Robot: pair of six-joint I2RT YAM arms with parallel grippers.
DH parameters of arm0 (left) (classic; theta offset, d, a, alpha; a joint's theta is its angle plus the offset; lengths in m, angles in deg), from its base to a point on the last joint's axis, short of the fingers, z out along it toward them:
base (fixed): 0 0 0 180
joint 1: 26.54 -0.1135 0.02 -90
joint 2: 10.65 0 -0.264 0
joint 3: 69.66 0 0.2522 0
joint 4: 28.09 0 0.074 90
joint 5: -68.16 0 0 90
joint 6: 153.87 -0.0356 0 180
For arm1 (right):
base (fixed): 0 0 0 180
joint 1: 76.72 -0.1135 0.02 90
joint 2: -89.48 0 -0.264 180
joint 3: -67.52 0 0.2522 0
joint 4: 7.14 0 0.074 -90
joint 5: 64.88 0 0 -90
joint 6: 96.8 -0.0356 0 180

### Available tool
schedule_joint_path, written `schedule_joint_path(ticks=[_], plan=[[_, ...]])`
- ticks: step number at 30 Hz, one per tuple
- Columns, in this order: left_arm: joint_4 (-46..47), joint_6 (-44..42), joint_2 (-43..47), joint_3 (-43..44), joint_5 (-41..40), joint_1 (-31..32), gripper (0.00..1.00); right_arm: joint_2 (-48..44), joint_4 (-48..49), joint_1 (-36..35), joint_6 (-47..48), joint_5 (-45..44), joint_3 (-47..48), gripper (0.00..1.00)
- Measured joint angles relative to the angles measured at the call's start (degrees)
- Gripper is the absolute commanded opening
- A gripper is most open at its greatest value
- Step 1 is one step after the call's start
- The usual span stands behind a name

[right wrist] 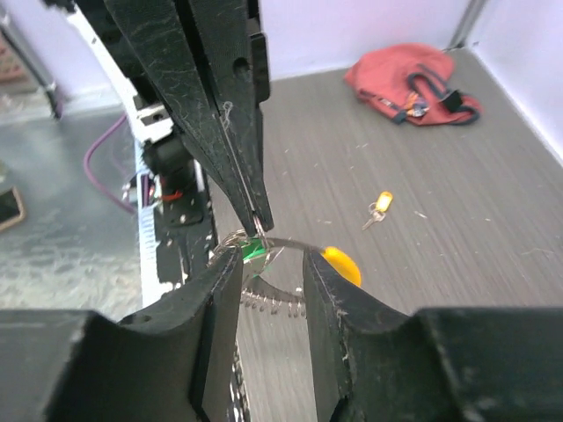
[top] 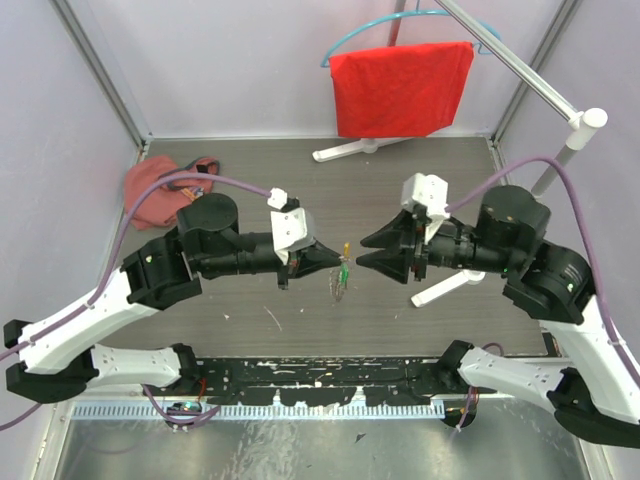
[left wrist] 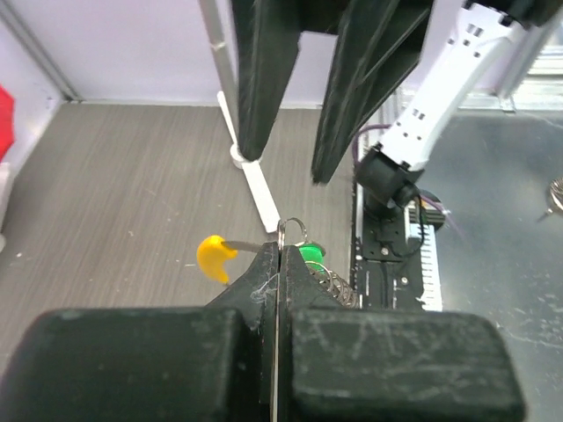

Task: Put the keys on the keyring

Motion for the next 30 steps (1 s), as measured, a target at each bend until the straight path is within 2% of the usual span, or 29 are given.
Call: schedule_joint_path(ticks=[9, 18, 25, 30], plan=[[10.2, 3.6, 3.8, -7.6, -8.7, 0.0, 0.00, -6.7, 13.6, 0.0, -16.6, -10.3, -7.7, 0.39], [22.0, 6.3, 8.7, -15.7, -12.6, 0.0, 0.00, -7.1, 23.7, 0.0, -32.5, -14.3, -15.3, 0.40], [29.2, 7.6, 11.5, -18.8, -12.7, 0.0, 0.00, -7.8, 29.0, 0.0, -39.4, -15.3, -17.2, 0.41], [31.6, 8.1, 11.9, -18.9, -12.4, 0.0, 0.00, -7.8, 32.9, 0.0, -41.5, -12.8, -17.9, 0.41]])
